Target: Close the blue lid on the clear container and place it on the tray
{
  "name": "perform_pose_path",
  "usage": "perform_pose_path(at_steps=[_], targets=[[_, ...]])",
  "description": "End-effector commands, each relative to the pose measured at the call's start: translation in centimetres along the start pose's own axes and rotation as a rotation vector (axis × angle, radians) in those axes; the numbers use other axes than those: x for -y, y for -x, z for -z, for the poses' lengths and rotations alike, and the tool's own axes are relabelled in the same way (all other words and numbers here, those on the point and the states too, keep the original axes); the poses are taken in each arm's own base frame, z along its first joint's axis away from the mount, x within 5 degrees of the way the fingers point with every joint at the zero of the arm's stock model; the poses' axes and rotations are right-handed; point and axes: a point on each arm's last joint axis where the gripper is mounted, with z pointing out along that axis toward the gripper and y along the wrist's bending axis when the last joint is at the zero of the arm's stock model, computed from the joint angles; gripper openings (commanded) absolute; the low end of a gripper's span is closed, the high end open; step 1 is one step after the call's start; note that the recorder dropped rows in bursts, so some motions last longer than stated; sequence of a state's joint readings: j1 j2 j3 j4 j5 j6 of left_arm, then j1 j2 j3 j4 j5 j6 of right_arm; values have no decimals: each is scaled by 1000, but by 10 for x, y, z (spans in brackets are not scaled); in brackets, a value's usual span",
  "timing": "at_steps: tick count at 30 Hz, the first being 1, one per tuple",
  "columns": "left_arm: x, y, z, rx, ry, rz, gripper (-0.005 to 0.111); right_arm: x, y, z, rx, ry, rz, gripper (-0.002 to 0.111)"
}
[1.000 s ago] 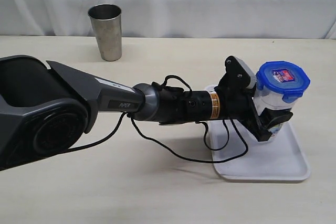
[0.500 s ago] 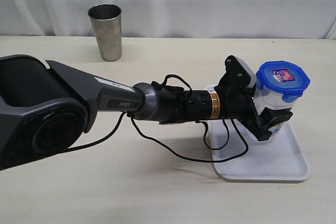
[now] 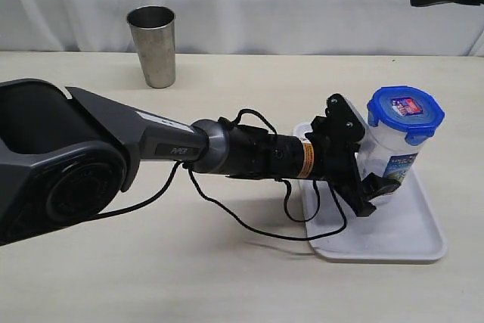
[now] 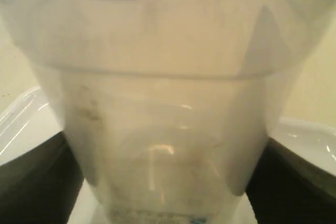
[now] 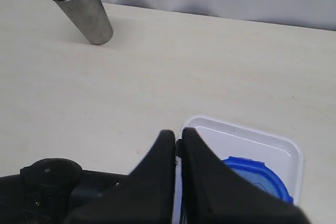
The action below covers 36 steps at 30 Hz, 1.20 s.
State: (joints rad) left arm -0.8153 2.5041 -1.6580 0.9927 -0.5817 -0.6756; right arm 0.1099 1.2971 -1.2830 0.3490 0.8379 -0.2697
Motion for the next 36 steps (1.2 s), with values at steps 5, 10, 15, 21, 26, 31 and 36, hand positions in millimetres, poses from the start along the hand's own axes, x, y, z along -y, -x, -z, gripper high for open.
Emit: perform_pose_path(at_steps=[5, 10, 15, 21, 26, 31, 36], targets=[[-5, 12, 8, -84, 33, -52, 73, -1, 0, 5, -3, 5, 6, 5], [-14, 8, 20, -131, 33, -66, 73, -1, -1, 5, -18, 8, 7, 5], [-17, 4, 26, -197, -7, -62, 73, -1, -1, 5, -18, 8, 7, 5], [-27, 5, 39, -267, -28, -35, 72, -1, -2, 5, -25, 10, 7, 5], [-41, 14, 59, -265, -42, 67, 55, -2, -5, 5, -55, 19, 19, 5], [-54, 29, 82, -208, -109, 187, 22, -2, -4, 5, -48, 13, 29, 5], [-61, 43, 106, -190, -73, 207, 0, -1, -4, 5, -47, 11, 36, 5]])
